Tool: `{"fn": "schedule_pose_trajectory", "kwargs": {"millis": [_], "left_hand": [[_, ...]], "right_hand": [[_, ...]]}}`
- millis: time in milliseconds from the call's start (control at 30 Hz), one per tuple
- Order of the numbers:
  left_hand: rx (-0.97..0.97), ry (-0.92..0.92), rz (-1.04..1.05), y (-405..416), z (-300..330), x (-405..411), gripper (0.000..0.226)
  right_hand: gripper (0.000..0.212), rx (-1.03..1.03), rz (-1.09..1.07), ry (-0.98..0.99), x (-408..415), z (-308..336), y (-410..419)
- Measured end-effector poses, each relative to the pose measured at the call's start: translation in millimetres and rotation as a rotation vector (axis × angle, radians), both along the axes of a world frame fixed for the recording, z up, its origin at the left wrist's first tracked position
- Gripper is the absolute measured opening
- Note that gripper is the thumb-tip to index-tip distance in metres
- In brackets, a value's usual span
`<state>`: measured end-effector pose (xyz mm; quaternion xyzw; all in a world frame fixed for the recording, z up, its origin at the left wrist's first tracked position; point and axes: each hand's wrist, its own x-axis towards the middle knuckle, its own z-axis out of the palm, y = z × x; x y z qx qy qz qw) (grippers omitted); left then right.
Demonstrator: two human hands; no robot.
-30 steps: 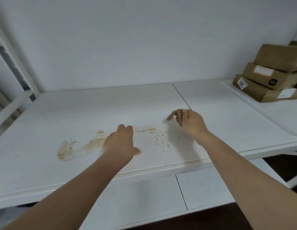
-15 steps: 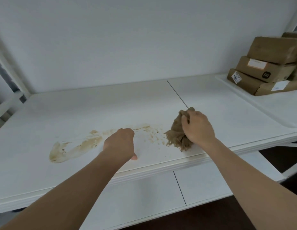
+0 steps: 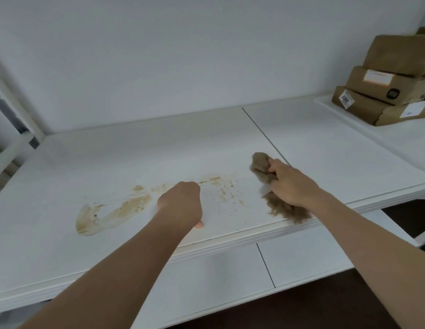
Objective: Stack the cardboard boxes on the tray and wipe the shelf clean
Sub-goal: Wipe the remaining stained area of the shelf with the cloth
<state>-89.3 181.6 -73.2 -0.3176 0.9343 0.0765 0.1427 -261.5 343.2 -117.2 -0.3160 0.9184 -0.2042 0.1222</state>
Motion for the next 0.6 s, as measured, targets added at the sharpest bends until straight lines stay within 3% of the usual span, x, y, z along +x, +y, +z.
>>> {"fn": "schedule_pose_trajectory", "kwargs": {"millis": [33,133,400,500,600], "left_hand": [[-0.001,0.002,-0.005,-1,0,0,0.039],[-0.024,0.003,-0.017,0,0,-1,0.039],[-0.090,-0.031,-0.041,3,1,0,0.036],[-0.132,-0.043,-0.072,0,-3,1,0.057],[-0.113,-0.010,-0.085,-4,-7,0,0.057]], "right_hand": [[0.035,-0.029,-0.076,0.033,-3,-1,0],[0.056,0.093,-0.121,0.263,5,-21,-19],[0.052,0.083,0.186,0.304,53,-25,-27],[0.052,0.126,0.084,0.315,27,-25,-4],[0.054,0.190,-0.093,0.308,-5,-25,-6]]}}
